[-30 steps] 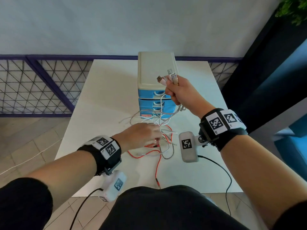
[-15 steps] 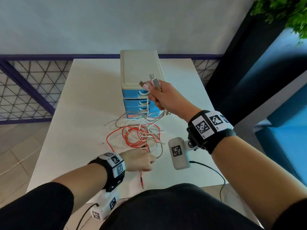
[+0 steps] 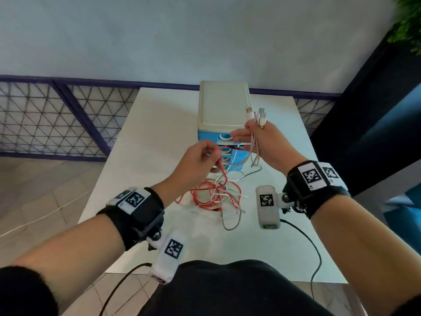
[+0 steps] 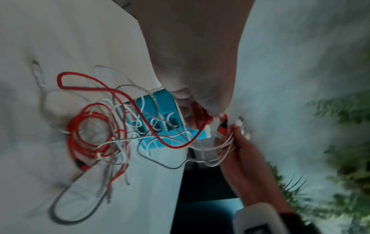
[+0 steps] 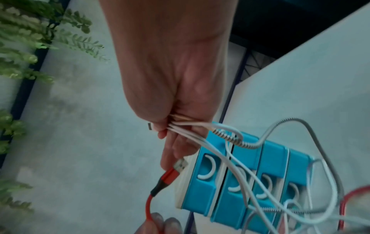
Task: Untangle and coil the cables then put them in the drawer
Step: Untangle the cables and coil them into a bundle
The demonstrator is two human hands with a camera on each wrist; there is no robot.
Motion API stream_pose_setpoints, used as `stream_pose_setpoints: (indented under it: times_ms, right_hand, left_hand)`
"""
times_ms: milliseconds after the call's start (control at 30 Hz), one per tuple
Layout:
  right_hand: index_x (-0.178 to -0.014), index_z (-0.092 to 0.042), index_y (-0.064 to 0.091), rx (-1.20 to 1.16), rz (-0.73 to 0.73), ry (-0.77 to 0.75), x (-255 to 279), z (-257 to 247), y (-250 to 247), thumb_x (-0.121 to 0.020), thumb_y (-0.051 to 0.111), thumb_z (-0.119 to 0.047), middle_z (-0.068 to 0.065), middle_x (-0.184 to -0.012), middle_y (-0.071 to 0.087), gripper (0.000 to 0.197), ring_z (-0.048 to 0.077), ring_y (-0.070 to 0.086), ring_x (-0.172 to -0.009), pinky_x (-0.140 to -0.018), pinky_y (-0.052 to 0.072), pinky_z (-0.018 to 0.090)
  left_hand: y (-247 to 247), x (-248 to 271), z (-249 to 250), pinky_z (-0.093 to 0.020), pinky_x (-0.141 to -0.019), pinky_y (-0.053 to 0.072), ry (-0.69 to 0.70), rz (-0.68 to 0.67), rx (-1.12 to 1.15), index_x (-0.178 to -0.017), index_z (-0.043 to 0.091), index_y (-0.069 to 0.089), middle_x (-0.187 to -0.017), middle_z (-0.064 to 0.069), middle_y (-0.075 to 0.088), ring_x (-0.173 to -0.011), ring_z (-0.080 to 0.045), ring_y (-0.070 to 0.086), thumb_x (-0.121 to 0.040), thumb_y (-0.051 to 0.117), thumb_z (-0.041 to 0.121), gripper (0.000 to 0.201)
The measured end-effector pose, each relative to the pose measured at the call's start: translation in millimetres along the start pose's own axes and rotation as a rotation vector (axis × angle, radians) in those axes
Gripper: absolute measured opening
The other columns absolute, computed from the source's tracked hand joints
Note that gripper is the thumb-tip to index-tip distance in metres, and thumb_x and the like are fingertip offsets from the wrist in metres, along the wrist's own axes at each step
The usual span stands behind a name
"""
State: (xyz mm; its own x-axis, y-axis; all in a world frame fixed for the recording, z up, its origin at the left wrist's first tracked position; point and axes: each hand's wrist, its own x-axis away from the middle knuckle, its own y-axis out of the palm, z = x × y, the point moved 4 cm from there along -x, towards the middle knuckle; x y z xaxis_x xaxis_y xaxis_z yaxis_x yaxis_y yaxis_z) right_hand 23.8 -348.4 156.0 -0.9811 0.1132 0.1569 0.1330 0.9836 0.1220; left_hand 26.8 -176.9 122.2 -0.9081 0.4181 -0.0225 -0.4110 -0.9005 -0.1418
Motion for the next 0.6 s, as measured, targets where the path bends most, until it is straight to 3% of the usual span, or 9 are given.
stream_pose_setpoints:
  times_ms: [133,267,367,433,500,600]
  right_hand:
    - [-0.088,-0.013,0.047,-0.213,0.024,-0.027,-0.3,-2.9,6.5,-0.105,0.034,-0.025,0.011,-0.105,0.072,0.025,0.021,0.070,-0.098,-0.084,0.057,0.035]
    - [-0.095,-0.010,0.052,-0.229,-0.057,-0.003,3.6,-3.4,26.4,-0.105,0.037,-0.026,0.011,-0.109,0.071,0.024,0.021,0.070,-0.102,-0.090,0.055,0.038]
    - [-0.109,-0.007,0.061,-0.257,-0.167,0.014,6.4,-1.0,46.2,-0.104,0.037,-0.026,0.011,-0.112,0.070,0.030,0.023,0.069,-0.101,-0.088,0.056,0.039]
    - [-0.111,-0.007,0.062,-0.218,-0.181,0.014,8.3,-0.7,54.6,-0.104,0.039,-0.024,0.011,-0.106,0.071,0.030,0.025,0.070,-0.093,-0.081,0.058,0.040]
    - [-0.110,-0.004,0.062,-0.187,-0.162,0.012,9.8,-2.1,56.6,-0.103,0.041,-0.019,0.015,-0.097,0.069,0.026,0.025,0.070,-0.084,-0.069,0.058,0.035]
    - [-0.112,-0.001,0.059,-0.177,-0.191,0.012,12.8,-6.8,56.7,-0.103,0.041,-0.012,0.016,-0.098,0.066,0.023,0.022,0.067,-0.082,-0.068,0.056,0.028]
  left_hand:
    - [-15.8,-1.1,26.0,-0.020,-0.060,0.056,-0.020,0.128,0.148,-0.092,0.008,0.055,-0.079,-0.002,0.063,-0.065,-0.003,0.067,-0.097,0.049,0.010,0.008]
    - [-17.6,-1.3,38.4,-0.019,-0.058,0.056,-0.025,0.188,0.115,-0.099,0.000,0.058,-0.085,-0.008,0.064,-0.066,-0.004,0.069,-0.095,0.053,0.013,0.014]
    - [-11.7,-1.0,40.6,-0.026,-0.060,0.059,-0.039,0.189,0.066,-0.091,0.004,0.061,-0.087,-0.018,0.067,-0.069,-0.016,0.071,-0.091,0.061,0.014,0.010]
    - [-9.4,-1.2,41.7,-0.030,-0.059,0.060,-0.027,0.184,0.045,-0.085,0.006,0.062,-0.082,-0.014,0.065,-0.067,-0.018,0.070,-0.086,0.067,0.013,0.008]
    - [-9.2,-1.5,43.6,-0.031,-0.057,0.060,-0.011,0.152,0.003,-0.083,0.010,0.064,-0.079,-0.006,0.065,-0.064,-0.015,0.069,-0.084,0.070,0.013,0.007]
    - [-11.1,-1.0,48.8,-0.016,-0.053,0.051,0.050,0.090,-0.122,-0.078,0.011,0.067,-0.074,0.006,0.069,-0.057,0.000,0.065,-0.083,0.070,0.013,0.007]
